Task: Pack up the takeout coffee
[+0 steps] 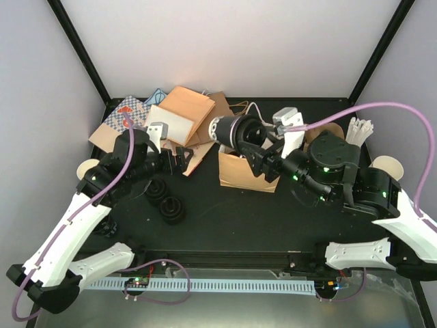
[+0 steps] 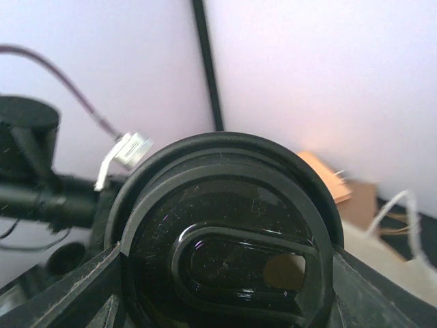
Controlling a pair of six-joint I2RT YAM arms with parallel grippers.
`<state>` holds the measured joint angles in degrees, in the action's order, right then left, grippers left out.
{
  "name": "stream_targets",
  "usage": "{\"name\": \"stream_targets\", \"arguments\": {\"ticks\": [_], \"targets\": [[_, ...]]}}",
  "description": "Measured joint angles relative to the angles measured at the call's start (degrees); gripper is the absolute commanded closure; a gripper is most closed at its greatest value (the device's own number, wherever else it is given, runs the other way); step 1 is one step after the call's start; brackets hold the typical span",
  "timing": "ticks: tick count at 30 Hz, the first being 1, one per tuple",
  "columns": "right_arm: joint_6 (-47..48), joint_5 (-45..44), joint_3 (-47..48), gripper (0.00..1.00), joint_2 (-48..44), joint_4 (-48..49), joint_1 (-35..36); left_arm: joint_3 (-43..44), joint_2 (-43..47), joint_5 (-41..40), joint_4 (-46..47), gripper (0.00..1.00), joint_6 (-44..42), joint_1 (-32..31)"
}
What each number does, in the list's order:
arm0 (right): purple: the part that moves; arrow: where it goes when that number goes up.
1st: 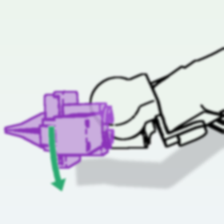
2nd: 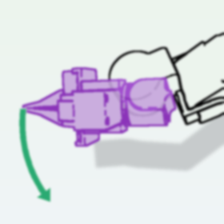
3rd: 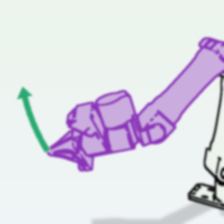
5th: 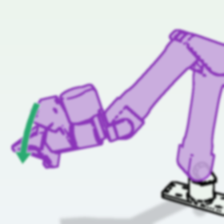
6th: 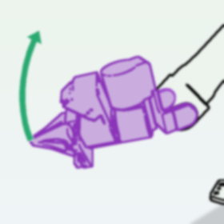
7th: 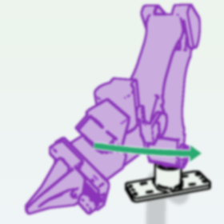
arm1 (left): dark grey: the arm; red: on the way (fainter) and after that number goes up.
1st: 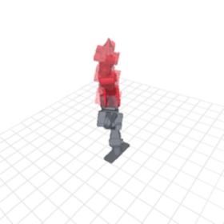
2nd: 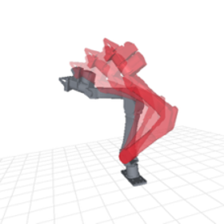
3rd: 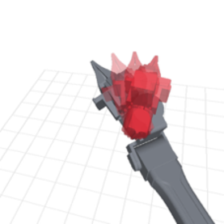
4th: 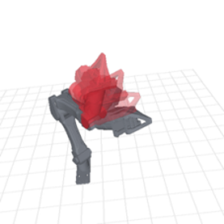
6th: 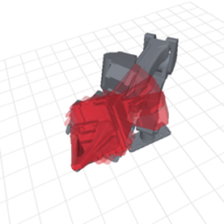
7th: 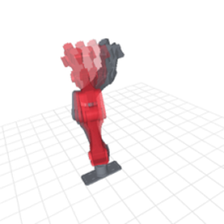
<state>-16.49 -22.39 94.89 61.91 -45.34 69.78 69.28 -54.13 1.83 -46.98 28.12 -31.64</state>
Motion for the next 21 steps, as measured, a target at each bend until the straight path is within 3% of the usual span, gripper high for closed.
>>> {"name": "stream_targets", "arguments": {"ticks": [10, 21], "targets": [[7.19, -17.79, -2.36, 0.39, -4.79, 4.61, 0.0, -0.22, -3.13, 9.68, 4.79, 0.01, -0.17, 2.75], [3.08, -26.36, -11.3, 0.4, -3.1, -3.96, -0.48, -0.5, -10.16, 13.57, 8.81, 0.01, -1.25, 0.85]]}}
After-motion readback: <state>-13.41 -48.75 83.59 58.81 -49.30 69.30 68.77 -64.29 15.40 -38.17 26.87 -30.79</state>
